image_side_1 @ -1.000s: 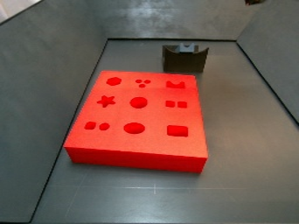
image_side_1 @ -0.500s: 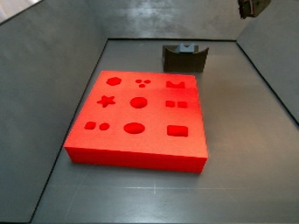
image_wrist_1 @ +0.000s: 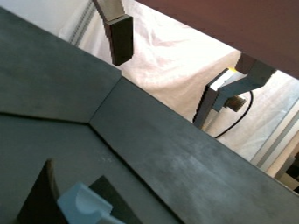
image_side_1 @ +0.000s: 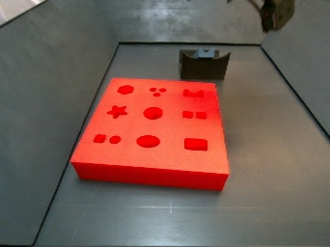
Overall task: Pick up the arch object. Move up. Place the arch object on the fixture. Regrasp the arch object. Move to above the board. Insert the arch object.
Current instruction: Regrasp the arch object.
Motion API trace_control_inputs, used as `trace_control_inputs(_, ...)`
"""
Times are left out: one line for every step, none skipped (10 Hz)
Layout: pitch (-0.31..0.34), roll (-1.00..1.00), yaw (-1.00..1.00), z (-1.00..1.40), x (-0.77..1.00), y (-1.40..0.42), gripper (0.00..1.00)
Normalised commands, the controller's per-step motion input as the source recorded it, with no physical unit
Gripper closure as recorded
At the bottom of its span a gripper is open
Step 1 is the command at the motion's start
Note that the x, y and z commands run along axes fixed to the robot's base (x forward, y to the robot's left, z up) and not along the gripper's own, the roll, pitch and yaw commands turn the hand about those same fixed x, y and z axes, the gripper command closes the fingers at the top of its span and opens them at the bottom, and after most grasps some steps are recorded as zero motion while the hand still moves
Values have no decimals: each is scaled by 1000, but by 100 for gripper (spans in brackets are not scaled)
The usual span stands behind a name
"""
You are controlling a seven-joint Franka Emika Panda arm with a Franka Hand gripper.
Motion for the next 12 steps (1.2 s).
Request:
trace_control_inputs(-69,109,86,-1000,61,54,0)
trace_control_inputs(-76,89,66,-1000,69,52,0)
trace_control_inputs(-77,67,41,-1000,78,46,0)
trace_control_inputs(-72,65,28,-1000,82,44,0)
trace_control_inputs(-62,61,12,-1000,91,35,0)
trace_control_inputs(-58,58,6,-1000,98,33,0)
trace_control_inputs(-35,52,-3,-1000,113,26,0)
trace_control_inputs(-23,54,-2,-1000,116,21,0)
trace_control_inputs(-6,50,-2,-898,116,13,0)
trace_control_inputs(-1,48,7,-761,101,6,0)
trace_control_inputs(-3,50,19,-577,84,0,0)
trace_control_inputs(-5,51,25,-488,80,-2,0)
